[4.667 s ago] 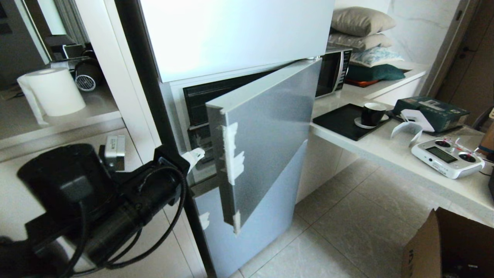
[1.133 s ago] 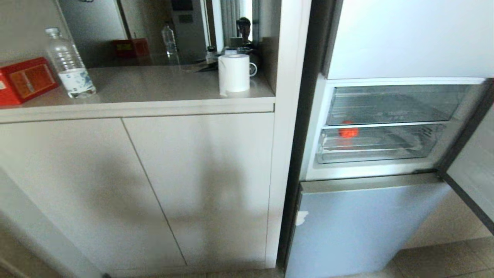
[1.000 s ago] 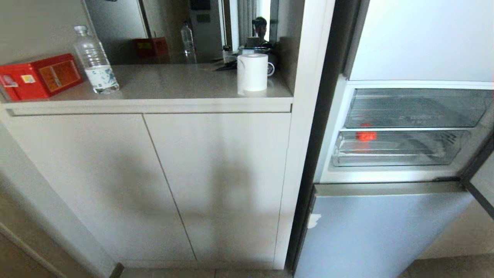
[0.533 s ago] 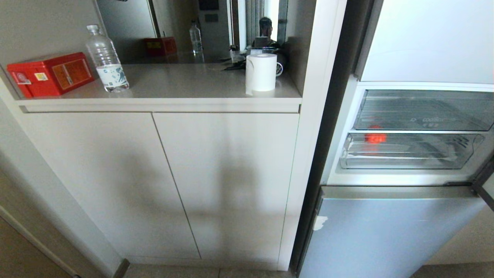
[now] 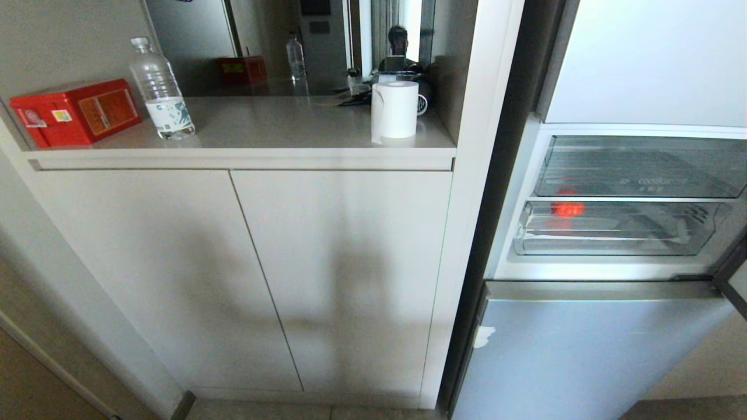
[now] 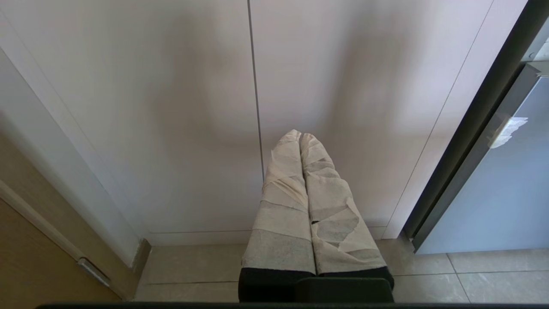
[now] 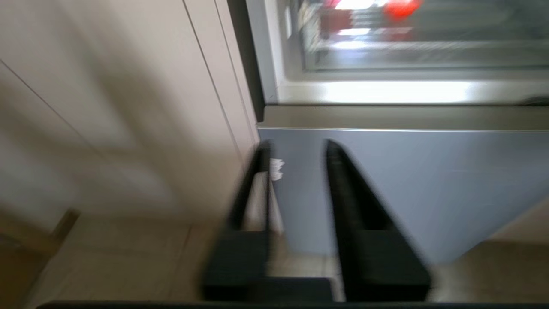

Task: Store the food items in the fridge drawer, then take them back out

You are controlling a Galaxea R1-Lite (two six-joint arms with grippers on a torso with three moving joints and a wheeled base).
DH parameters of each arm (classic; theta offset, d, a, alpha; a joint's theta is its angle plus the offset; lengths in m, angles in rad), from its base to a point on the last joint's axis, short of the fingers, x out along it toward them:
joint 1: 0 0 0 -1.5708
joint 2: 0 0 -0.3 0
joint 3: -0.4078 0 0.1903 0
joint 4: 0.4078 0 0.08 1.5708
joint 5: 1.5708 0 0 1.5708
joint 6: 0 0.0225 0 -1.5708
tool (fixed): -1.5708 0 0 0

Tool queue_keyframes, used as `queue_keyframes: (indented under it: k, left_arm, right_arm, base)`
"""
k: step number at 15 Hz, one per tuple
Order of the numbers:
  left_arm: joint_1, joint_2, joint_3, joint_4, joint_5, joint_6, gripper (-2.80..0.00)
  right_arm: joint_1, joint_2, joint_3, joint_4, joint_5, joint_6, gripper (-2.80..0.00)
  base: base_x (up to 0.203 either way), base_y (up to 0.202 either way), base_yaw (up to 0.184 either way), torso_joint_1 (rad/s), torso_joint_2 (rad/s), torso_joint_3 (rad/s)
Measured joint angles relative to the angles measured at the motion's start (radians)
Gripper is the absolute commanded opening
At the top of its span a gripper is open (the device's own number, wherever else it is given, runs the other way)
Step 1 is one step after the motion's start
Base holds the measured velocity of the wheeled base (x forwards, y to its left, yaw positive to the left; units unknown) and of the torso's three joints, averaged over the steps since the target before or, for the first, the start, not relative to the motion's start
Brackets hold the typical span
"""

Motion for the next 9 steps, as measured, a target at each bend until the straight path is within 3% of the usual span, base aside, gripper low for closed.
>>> queue_keyframes:
  k: [5,9]
  left_arm:
    - [0.0,0.0,0.0,0.0,0.0,0.0,-2.8]
    - [0.0,0.0,0.0,0.0,0.0,0.0,-2.8]
  right_arm:
    - [0.0,0.646,-0.095,-0.406,0.053,0.029,0.0]
    - [0.0,0.984,-0.135,-0.787,0.066,0.037,0.0]
  base:
    - [0.0,0.0,0.0,0.0,0.0,0.0]
    - [0.0,0.0,0.0,0.0,0.0,0.0]
